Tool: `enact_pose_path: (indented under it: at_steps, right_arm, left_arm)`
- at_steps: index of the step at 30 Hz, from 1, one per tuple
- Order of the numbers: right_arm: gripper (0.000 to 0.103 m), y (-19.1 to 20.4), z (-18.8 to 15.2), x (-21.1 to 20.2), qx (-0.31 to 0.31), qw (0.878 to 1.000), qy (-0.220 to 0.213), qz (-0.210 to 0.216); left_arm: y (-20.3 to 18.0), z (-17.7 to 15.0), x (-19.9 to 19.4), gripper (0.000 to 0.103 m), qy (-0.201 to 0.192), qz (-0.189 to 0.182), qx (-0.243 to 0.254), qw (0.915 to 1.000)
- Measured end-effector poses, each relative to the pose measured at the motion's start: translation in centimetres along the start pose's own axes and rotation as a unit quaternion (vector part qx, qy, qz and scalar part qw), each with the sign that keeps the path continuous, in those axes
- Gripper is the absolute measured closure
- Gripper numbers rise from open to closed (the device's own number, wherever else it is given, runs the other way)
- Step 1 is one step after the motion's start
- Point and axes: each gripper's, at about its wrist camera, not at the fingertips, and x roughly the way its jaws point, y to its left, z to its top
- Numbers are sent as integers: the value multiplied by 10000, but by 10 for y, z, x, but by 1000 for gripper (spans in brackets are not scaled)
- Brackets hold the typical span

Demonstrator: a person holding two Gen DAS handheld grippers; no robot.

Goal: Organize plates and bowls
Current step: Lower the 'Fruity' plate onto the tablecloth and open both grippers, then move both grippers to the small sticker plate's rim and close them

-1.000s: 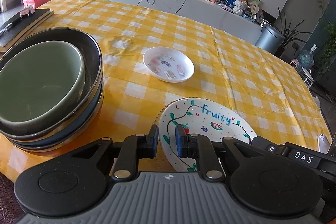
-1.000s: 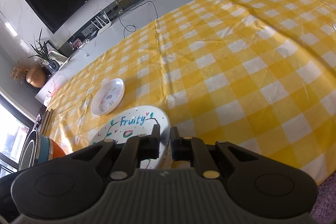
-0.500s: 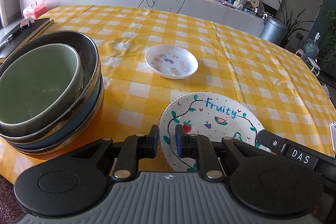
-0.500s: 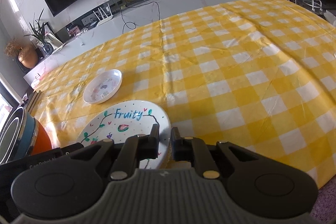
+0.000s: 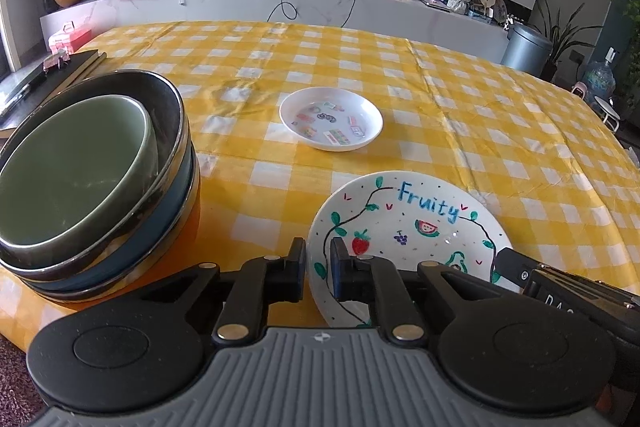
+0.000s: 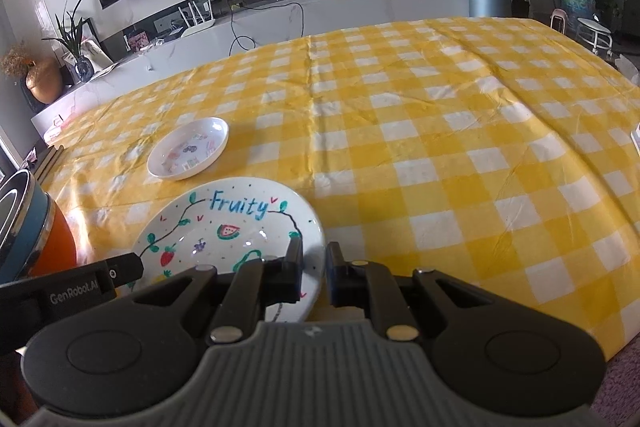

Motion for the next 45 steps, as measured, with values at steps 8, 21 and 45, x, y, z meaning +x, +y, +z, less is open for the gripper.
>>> enact_pose_path:
  at_steps: [8, 21, 45]
  right_arm:
    - [92, 3, -1, -1, -130, 9999, -49, -50]
    - [80, 13, 17, -18, -299, 9987, -372, 175]
    - [84, 43, 88, 61, 81, 9951, 375, 914]
  left_arm:
    - [-4, 0, -1, 89, -26, 75, 151, 9999]
    - [1, 28, -12, 80, -18, -335, 42, 9994]
    - [28, 132, 68, 80, 1124, -207, 463, 9924]
